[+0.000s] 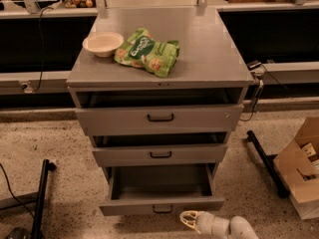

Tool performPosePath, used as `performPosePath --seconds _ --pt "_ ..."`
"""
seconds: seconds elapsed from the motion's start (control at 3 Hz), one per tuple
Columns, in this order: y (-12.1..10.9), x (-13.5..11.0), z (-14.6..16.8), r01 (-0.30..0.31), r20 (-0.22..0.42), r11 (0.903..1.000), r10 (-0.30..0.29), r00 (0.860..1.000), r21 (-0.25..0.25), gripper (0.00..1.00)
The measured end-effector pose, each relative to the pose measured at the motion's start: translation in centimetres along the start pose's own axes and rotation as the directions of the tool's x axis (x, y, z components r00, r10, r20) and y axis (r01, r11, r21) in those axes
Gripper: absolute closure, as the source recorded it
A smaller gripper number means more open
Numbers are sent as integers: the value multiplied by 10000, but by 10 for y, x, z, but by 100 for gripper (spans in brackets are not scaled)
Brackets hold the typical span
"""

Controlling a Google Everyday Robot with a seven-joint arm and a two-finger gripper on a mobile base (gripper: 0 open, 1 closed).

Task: Close bottom drawer

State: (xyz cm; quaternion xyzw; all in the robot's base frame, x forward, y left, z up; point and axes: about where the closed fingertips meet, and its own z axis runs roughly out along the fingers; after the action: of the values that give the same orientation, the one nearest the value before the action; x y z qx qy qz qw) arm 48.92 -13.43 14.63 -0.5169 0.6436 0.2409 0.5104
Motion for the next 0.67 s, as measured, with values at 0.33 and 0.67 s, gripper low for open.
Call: performPosePath --seconds 0.33,0.67 --pt "12 -2 3 105 -139 9997 -108 9998 -214 100" --pt "8 9 14 233 -583 9993 -249 9980 -283 100"
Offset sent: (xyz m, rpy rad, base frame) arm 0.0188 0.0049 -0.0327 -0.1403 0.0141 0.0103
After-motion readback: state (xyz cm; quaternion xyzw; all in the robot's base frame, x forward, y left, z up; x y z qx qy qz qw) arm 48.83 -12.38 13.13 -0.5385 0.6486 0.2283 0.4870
